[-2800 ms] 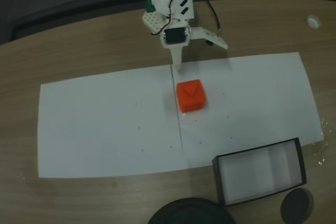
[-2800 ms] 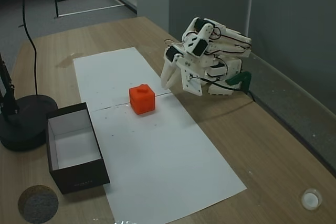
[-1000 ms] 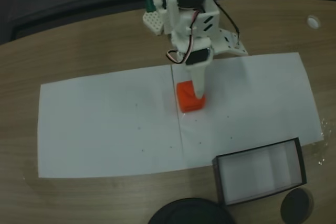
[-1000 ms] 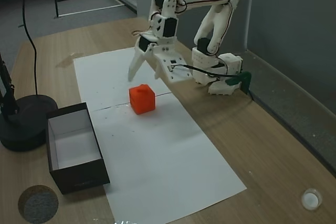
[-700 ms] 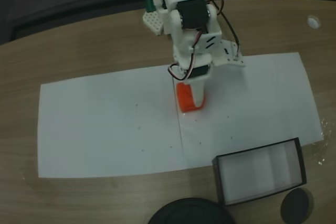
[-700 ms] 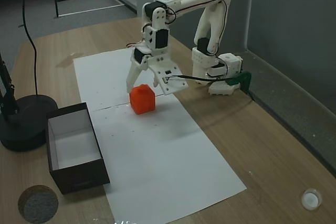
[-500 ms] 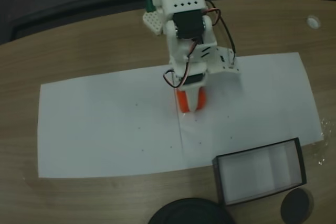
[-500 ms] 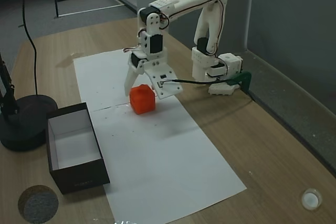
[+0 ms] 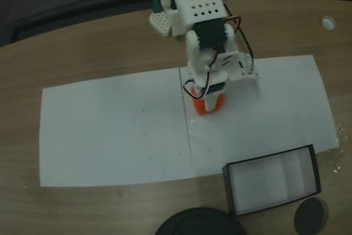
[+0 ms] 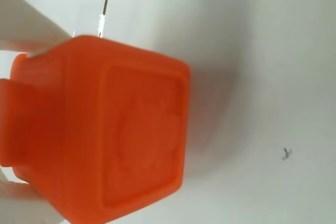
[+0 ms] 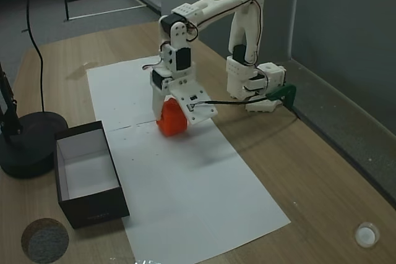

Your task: Grab a orange square and put it in the box.

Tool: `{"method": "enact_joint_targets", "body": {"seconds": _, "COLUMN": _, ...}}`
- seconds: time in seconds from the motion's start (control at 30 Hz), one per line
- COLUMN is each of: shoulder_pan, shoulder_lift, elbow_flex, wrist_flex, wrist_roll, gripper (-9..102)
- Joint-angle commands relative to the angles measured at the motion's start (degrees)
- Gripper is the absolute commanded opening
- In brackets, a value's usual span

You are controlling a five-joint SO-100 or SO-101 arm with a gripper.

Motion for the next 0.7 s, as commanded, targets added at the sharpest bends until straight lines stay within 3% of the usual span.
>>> {"method": "enact_joint_targets", "body": {"seconds": 0.0, "shoulder_pan": -3.9, "shoulder_lift": 0.9, "elbow_flex": -15.1, "wrist_flex": 6.0, "wrist_roll": 0.3, "gripper": 12}}
{"method": "enact_joint_targets", "body": {"seconds": 0.17, "shoulder_pan": -10.3, "shoulder_lift": 0.3, "elbow_flex": -40.0, "wrist_flex": 13.2, "wrist_roll": 0.4, "gripper": 12}}
{"method": "enact_joint_targets", "body": {"seconds": 0.43, "shoulder_pan": -18.5, "shoulder_lift": -5.7, "elbow_flex": -66.9, "wrist_flex": 11.1, "wrist_roll": -0.2, "gripper": 13}}
{"method": "enact_joint_targets", "body": {"seconds": 0.67, "shoulder_pan": -16.5, "shoulder_lift": -22.4, "elbow_flex": -81.7, "wrist_flex": 8.3, "wrist_roll": -0.2, "gripper": 13}}
